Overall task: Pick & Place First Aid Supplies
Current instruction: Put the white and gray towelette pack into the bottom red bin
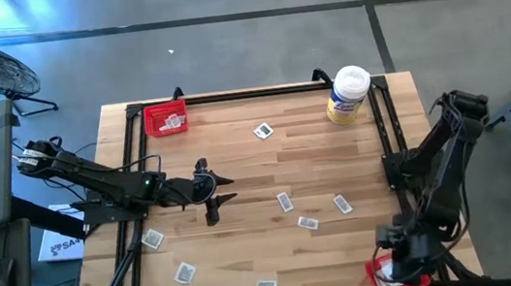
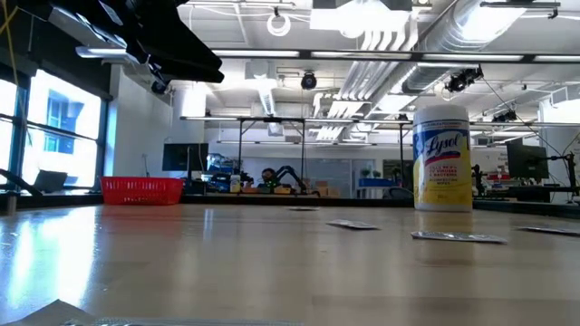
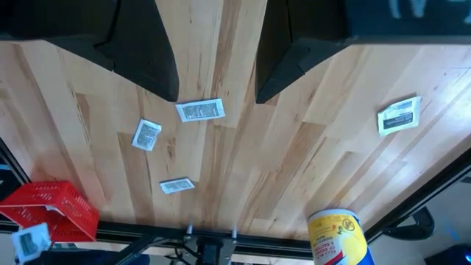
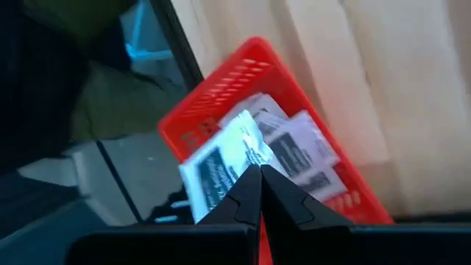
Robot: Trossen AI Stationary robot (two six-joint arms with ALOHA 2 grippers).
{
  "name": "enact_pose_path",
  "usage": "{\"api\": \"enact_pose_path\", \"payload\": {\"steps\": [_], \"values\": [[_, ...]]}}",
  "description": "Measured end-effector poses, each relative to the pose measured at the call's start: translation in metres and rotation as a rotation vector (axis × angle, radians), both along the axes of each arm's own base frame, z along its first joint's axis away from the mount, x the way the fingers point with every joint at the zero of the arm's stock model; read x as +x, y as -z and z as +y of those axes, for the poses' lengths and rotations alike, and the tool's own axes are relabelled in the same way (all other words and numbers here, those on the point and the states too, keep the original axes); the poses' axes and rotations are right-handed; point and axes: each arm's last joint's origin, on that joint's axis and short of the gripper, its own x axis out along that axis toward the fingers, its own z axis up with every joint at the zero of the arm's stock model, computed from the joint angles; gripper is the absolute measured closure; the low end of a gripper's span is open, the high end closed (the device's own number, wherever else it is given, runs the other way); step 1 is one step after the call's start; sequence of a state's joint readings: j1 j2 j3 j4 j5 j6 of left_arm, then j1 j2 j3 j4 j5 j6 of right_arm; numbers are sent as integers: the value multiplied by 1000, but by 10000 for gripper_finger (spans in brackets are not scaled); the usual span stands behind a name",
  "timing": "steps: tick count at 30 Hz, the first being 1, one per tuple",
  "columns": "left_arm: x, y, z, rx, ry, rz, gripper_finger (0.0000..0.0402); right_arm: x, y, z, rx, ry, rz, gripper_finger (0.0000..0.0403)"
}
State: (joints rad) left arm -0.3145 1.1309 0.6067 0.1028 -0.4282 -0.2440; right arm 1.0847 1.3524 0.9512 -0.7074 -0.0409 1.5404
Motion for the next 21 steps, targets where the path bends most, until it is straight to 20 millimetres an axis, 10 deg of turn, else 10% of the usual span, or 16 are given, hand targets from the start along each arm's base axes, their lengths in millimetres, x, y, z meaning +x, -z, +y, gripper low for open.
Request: {"api": "enact_pose_path", "payload": {"steps": [10, 21], "values": [[0, 0, 0, 0, 1, 0, 223, -10, 33, -2, 44, 19, 64, 384], [0, 0, 0, 0, 1, 0, 223, 11, 2, -11, -74, 27, -30, 302]]}}
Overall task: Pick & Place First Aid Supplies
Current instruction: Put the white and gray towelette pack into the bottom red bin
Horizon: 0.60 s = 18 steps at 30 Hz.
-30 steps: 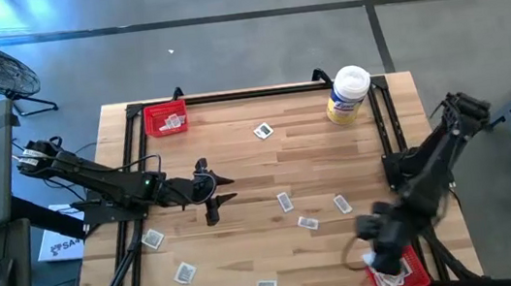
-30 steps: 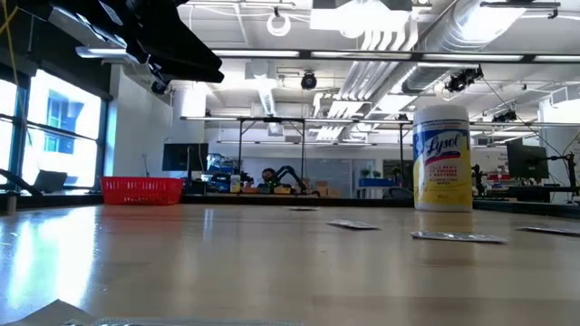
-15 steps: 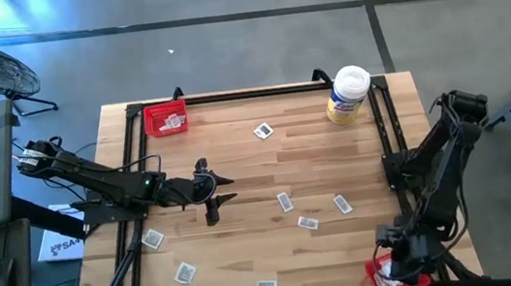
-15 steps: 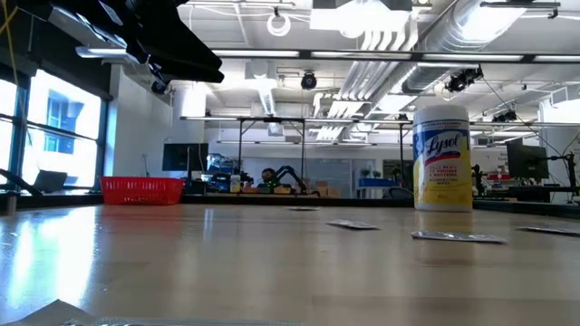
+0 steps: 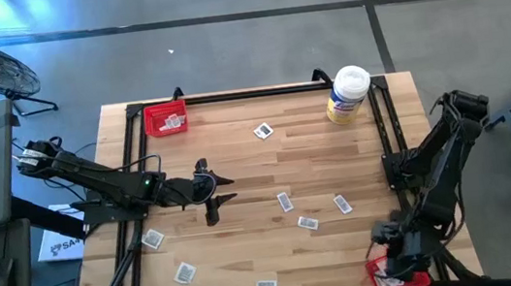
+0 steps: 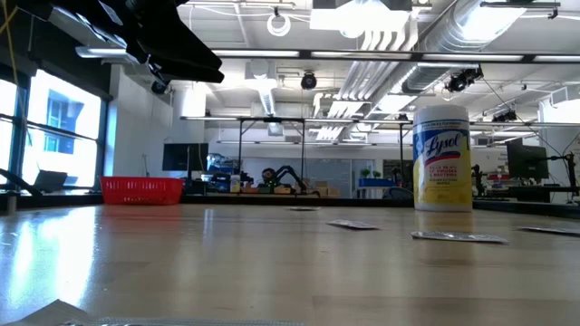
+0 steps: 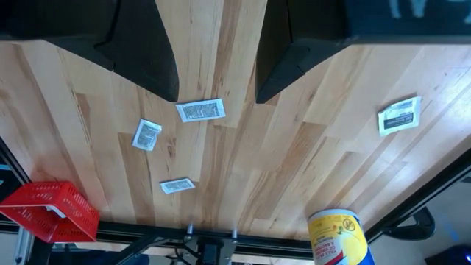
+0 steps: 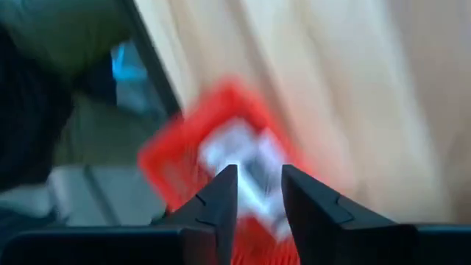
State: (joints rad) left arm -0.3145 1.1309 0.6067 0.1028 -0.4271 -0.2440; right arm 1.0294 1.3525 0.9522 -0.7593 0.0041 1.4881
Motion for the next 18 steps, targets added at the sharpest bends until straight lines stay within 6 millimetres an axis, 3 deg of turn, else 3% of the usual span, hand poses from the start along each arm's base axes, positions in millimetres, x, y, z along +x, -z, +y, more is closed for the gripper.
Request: {"api": "enact_pose_path", "payload": {"steps": [4, 7, 11, 18], "values": [[0, 0, 0, 0, 0, 0, 223, 30, -15, -20, -172, -8, -198, 295], [0, 0, 0, 0, 0, 0, 223, 58, -18, -47, -351, 21, -310, 295], [0, 0, 0, 0, 0, 0, 223, 99, -14, -95, -533, 69, -416, 295], [0, 0, 0, 0, 0, 0, 223, 168, 6, -196, -690, 111, -526, 295]]}}
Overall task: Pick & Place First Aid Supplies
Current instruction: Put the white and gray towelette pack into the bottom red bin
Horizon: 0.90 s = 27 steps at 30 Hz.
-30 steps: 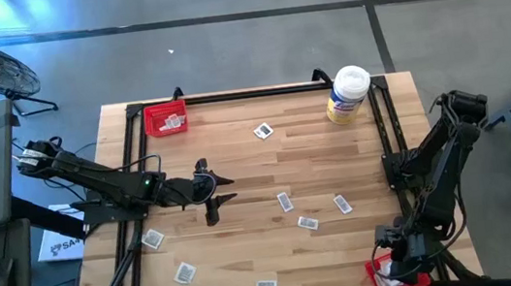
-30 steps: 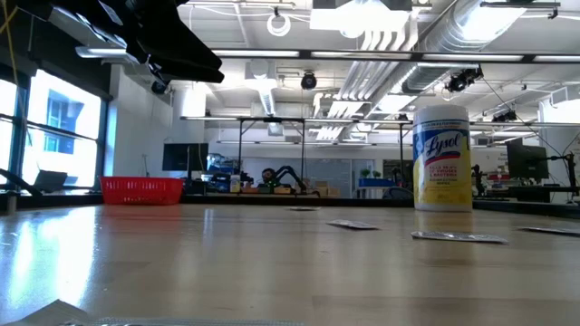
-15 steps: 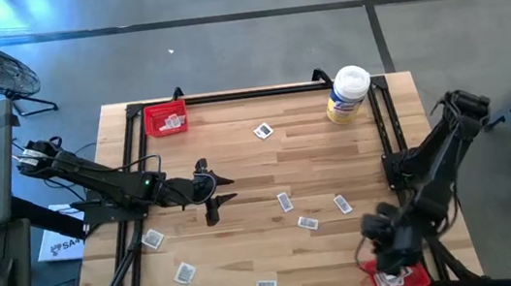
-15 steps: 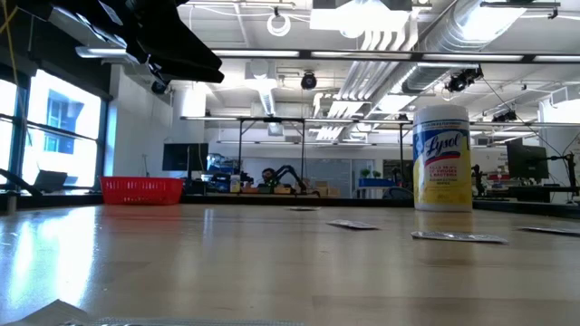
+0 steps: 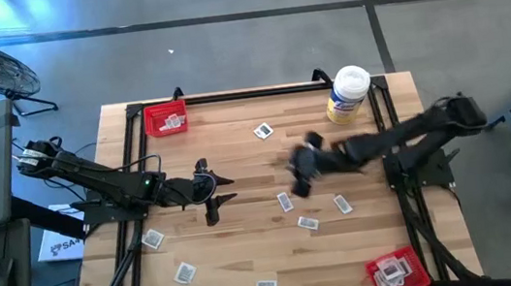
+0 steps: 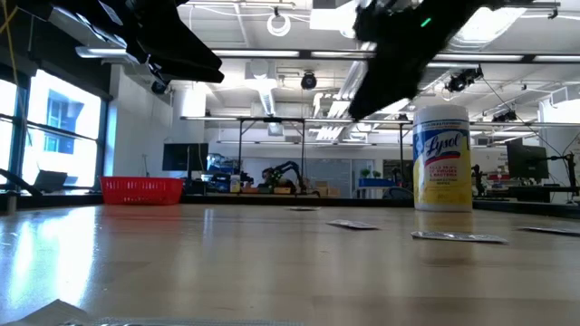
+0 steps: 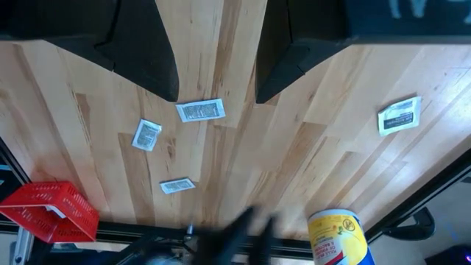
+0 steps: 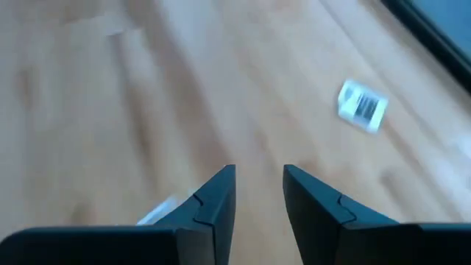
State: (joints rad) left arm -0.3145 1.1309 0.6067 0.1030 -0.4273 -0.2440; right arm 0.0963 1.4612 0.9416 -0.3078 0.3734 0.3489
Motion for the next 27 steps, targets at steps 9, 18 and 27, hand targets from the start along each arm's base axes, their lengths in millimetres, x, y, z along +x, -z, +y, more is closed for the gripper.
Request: {"api": "enact_pose_path", "payload": {"steps": [9, 18, 27], "values": [[0, 0, 0, 0, 0, 0, 223, 56, 47, -118, 68, -26, -6, 295], [0, 0, 0, 0, 0, 0, 223, 93, 44, -180, 75, -133, 147, 286], [0, 0, 0, 0, 0, 0, 223, 99, 69, -209, 166, -224, 183, 240]]}}
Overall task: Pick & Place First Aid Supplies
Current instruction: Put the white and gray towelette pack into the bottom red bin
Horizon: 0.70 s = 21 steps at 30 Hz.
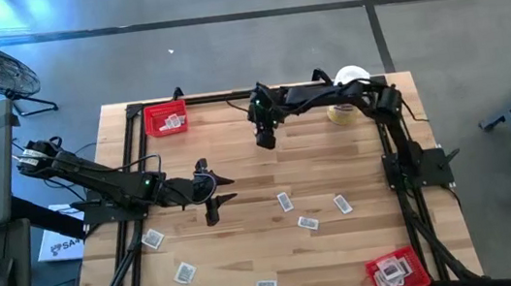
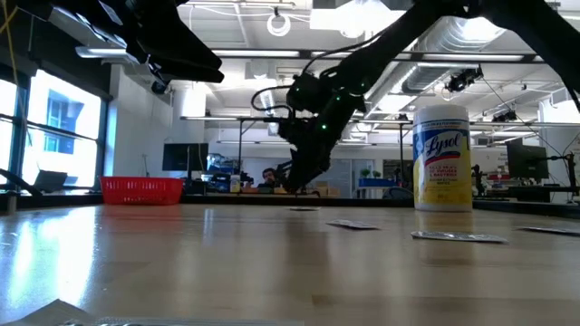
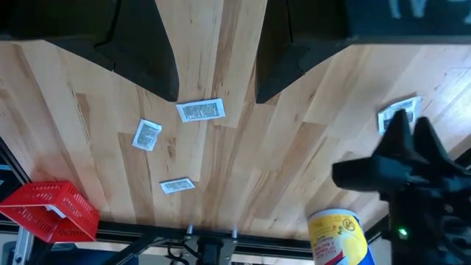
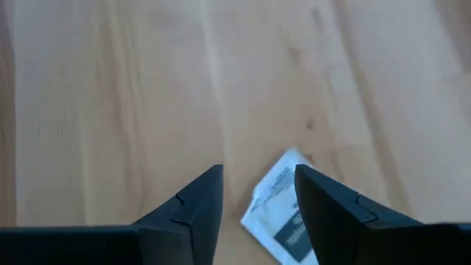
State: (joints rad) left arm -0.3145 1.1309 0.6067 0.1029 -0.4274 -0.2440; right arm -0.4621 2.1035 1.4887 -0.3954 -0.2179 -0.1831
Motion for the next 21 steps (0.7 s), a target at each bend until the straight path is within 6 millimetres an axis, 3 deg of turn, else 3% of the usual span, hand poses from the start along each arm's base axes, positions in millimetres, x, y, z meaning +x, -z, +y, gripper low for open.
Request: {"api": "enact_pose_path", "payload": {"steps": [10, 15, 21], "values": [[0, 0, 0, 0, 0, -1, 223, 0, 8, 10, -51, -6, 77, 254], [0, 0, 0, 0, 0, -1, 223, -9, 23, 13, -69, 36, 131, 274], [0, 0, 0, 0, 0, -1, 223, -12, 28, 17, -47, 44, 109, 281]]}}
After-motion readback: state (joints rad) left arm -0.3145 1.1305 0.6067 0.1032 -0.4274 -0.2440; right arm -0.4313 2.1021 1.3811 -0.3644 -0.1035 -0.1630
